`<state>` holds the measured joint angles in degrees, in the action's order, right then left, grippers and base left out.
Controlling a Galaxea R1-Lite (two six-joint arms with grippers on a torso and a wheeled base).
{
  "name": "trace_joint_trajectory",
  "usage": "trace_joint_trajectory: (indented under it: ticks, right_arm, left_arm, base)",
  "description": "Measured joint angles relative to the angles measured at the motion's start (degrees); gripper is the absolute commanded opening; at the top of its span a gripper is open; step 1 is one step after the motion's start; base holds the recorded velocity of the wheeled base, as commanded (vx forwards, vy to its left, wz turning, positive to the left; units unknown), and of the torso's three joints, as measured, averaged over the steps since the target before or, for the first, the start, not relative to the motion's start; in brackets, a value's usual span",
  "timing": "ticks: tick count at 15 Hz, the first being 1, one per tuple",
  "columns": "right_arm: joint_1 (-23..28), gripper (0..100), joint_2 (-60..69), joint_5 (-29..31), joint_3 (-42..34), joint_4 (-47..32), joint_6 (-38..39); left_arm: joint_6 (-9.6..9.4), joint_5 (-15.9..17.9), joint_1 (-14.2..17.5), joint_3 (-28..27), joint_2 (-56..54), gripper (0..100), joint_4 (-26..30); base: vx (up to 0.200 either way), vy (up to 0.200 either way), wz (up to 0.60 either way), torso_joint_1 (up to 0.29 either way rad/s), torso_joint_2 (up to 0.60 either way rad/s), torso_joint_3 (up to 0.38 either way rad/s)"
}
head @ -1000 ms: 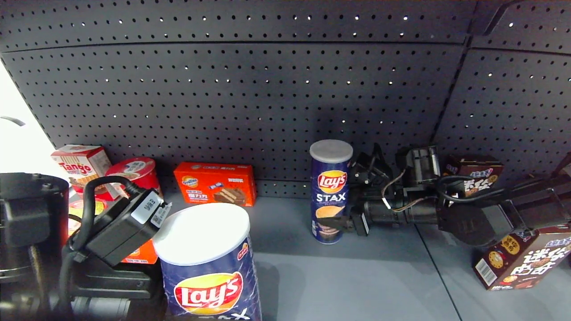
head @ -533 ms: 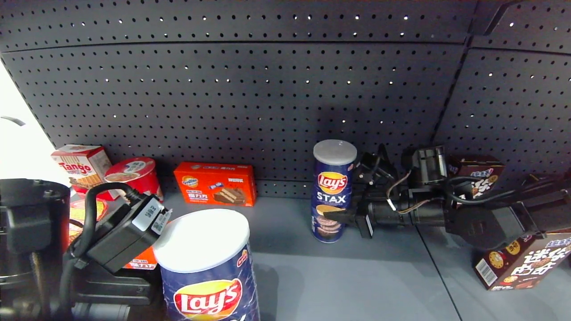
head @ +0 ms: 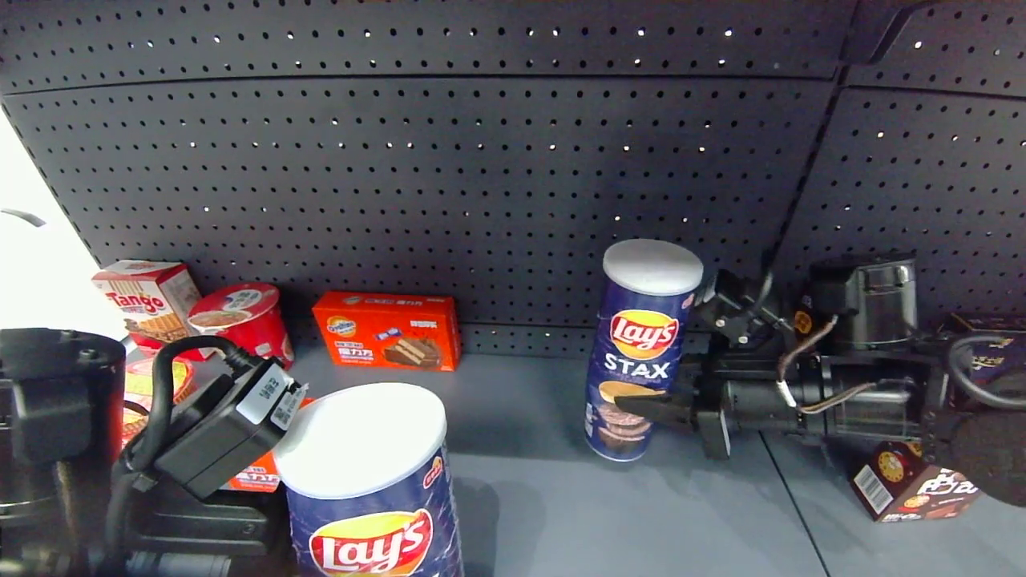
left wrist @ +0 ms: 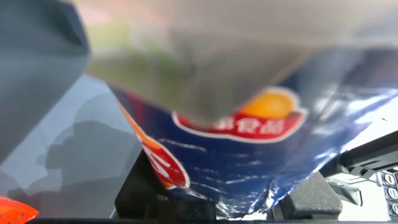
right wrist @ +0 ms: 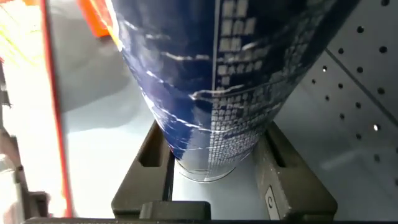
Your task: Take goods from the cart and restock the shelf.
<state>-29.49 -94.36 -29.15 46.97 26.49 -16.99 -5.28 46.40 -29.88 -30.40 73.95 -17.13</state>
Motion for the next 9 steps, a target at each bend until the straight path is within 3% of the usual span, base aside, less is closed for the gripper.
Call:
trace_joint_trajectory:
  ticks: [4,9]
  right_arm:
    - [-4.30,0,9.00,1.38,-6.73,0.41,5.29]
    - [-5.38,0,18.53,1.73,-17.74,2.27,5.58]
  left_arm:
    - [0.00,-0.66,-0.20,0.00,-0.06,0,0.11]
    - [0.02,-0.72,-0.24,0.85,-0.09,0,0.18]
  base:
    - [0.000,0.000,0.00,0.000,0.00,0.000]
    - [0.000,0.000,0.00,0.000,0.00,0.000]
